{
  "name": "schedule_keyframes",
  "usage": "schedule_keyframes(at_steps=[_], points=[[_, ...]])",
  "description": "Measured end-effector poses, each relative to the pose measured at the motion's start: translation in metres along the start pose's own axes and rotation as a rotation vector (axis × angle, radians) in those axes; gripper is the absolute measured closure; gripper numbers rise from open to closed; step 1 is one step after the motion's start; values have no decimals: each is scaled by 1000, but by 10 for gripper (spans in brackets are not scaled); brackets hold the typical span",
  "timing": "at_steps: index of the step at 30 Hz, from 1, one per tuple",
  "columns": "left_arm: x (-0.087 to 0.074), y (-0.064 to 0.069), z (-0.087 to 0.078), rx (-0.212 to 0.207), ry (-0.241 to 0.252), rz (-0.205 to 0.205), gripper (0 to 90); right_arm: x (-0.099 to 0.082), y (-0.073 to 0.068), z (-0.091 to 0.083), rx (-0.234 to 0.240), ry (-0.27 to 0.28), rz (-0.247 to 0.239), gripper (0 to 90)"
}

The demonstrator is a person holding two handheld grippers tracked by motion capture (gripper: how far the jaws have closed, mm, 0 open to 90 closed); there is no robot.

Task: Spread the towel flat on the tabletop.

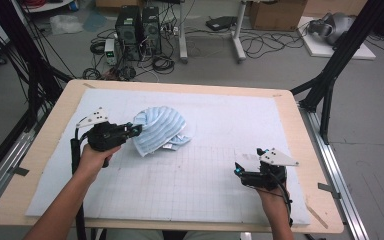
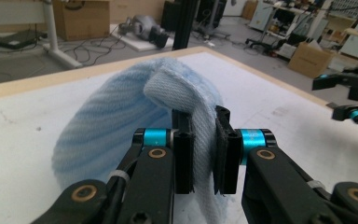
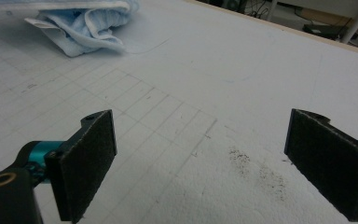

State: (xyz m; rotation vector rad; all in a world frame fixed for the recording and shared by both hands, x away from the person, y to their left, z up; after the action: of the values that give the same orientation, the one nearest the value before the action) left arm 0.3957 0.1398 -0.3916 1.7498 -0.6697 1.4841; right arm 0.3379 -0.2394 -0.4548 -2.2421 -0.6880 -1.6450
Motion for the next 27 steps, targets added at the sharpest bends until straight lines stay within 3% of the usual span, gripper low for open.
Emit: schedule_keyframes(at_steps=[6,11,12,13,16,19,24,25,26,27], points=[[6,6,17,-24,1,13,805,0,-3,3,9,-5,-9,82],[6,13,52,-45,-18,18,804,-1,-3,4,11,-11,-2,81],[4,16,68,-45,-31,19,805,-1,-3,4,12,-10,-5,81],[4,16,68,-45,-31,19,805,-1,-3,4,12,-10,-5,81],[0,19,93,-35,-64,21,804,-1,-1,3,10,-8,-8,81],[-3,16,113,-4,-84,26,804,-1,-2,2,13,-6,-4,81],[-18,-1,140,78,-141,23,798,-1,-2,2,13,-5,-4,82],[-24,-6,144,101,-156,14,739,-2,-1,2,13,-8,-6,81],[-28,-10,146,123,-166,13,739,-2,-1,2,13,-8,-6,81],[-35,-17,147,165,-192,-22,538,-3,0,1,10,-10,-3,82]])
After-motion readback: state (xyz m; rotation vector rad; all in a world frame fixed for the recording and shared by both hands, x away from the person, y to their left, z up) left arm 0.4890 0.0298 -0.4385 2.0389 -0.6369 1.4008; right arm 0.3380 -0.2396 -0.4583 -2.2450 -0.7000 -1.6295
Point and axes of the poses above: each handheld gripper's, and its own axes: z roughly forward along the jaws, x roughly out of its top, y roughly to its right, the point moved 8 cm from there along z, roughly forward along the jaws, and after that the axes turned 9 degrees about y, right-handed, at the moved point
